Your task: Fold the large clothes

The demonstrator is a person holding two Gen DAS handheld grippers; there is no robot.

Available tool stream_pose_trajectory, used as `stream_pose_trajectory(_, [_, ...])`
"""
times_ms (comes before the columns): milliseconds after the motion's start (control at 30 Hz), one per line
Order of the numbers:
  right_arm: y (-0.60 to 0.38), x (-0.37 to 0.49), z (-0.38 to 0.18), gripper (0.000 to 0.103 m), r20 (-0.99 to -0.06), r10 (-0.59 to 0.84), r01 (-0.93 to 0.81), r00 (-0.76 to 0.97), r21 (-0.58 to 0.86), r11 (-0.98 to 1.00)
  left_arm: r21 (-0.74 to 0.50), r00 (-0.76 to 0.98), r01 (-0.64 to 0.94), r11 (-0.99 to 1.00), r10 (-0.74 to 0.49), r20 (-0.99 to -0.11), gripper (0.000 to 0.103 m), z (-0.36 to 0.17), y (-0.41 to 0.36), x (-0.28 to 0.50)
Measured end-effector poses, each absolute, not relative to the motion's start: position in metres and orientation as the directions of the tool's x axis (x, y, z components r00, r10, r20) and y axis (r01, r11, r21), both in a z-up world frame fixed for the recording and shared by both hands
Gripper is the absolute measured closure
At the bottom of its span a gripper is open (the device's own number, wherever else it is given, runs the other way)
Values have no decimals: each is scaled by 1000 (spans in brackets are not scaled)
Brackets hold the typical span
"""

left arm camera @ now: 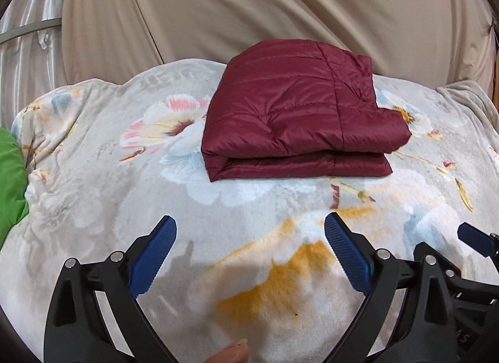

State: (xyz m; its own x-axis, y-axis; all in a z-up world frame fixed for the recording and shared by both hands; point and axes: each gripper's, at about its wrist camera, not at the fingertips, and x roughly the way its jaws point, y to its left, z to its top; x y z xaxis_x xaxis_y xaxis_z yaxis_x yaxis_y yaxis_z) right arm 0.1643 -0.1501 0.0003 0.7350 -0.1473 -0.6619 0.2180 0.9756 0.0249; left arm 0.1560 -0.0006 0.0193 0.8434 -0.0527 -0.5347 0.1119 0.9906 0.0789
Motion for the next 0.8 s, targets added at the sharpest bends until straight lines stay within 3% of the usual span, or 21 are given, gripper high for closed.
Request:
stream_pose_trajectory(367, [-142, 167, -8, 26, -666, -187, 217, 723, -38, 975, 83, 804, 115, 990, -44, -593, 9, 10, -2, 166])
stream_pose_trajectory(800, [-145, 169, -11, 26, -683, -182, 234, 708, -17, 972, 91, 789, 128, 988, -46, -613, 9, 5, -5, 169])
